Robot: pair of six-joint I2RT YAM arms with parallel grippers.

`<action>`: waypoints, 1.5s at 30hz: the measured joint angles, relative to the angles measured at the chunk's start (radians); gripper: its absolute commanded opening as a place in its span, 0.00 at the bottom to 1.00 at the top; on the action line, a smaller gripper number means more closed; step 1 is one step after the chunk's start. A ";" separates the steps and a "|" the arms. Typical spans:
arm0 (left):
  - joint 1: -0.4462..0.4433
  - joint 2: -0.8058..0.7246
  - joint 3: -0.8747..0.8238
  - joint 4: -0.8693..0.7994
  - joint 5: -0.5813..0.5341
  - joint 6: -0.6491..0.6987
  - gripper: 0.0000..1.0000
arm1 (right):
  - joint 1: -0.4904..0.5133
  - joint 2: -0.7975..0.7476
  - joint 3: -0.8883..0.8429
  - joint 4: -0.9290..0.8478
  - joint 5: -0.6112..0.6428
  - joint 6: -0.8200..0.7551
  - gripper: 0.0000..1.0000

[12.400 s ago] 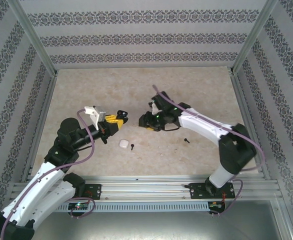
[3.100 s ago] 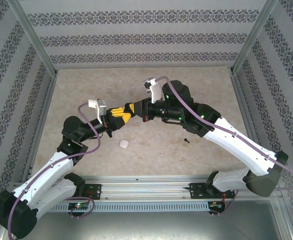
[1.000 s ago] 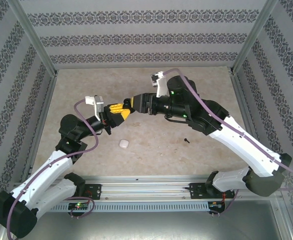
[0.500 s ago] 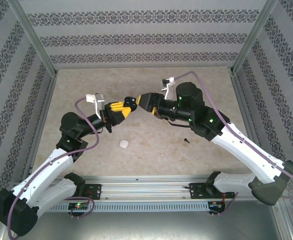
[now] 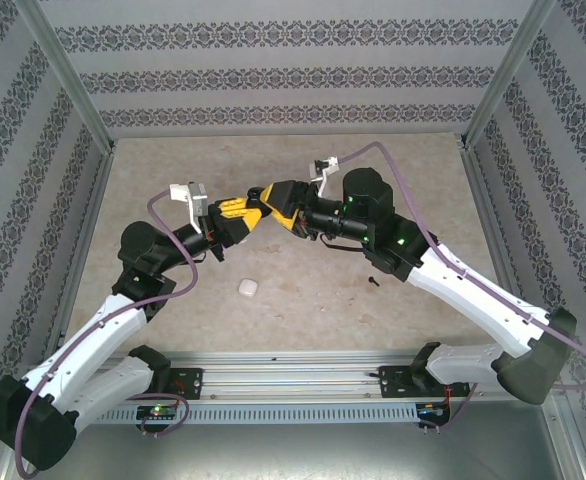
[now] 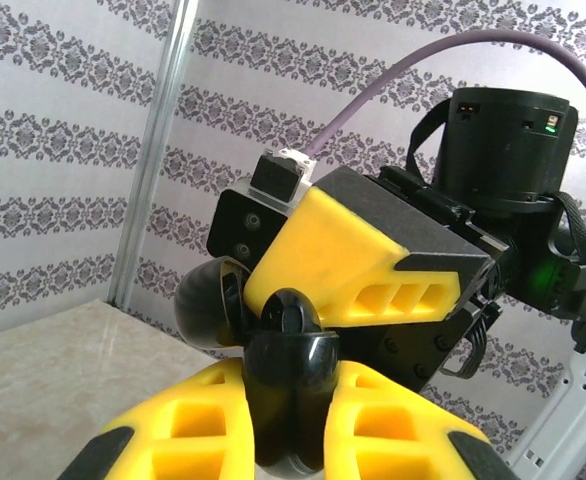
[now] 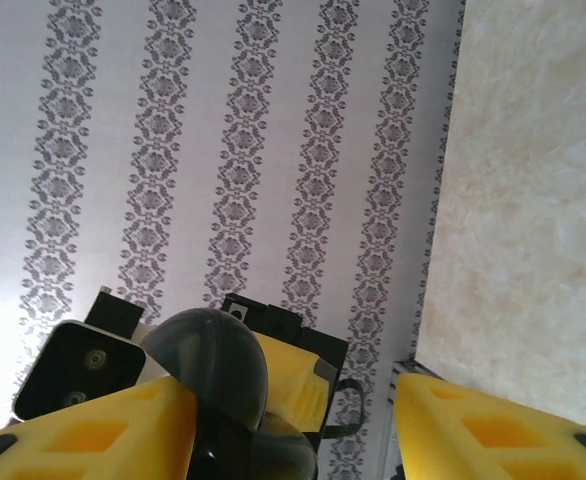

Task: Insert the wireless bluetooth earbuds into the charging case

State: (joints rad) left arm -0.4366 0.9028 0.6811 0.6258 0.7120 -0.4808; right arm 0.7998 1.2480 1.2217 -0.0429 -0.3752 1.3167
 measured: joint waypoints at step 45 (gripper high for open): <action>0.011 0.045 0.079 -0.196 0.094 0.024 0.20 | -0.042 0.038 0.080 -0.132 -0.050 -0.152 0.14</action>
State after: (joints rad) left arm -0.4252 0.9482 0.7597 0.4294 0.8062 -0.4572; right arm 0.7582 1.2858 1.3014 -0.1745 -0.4248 1.1645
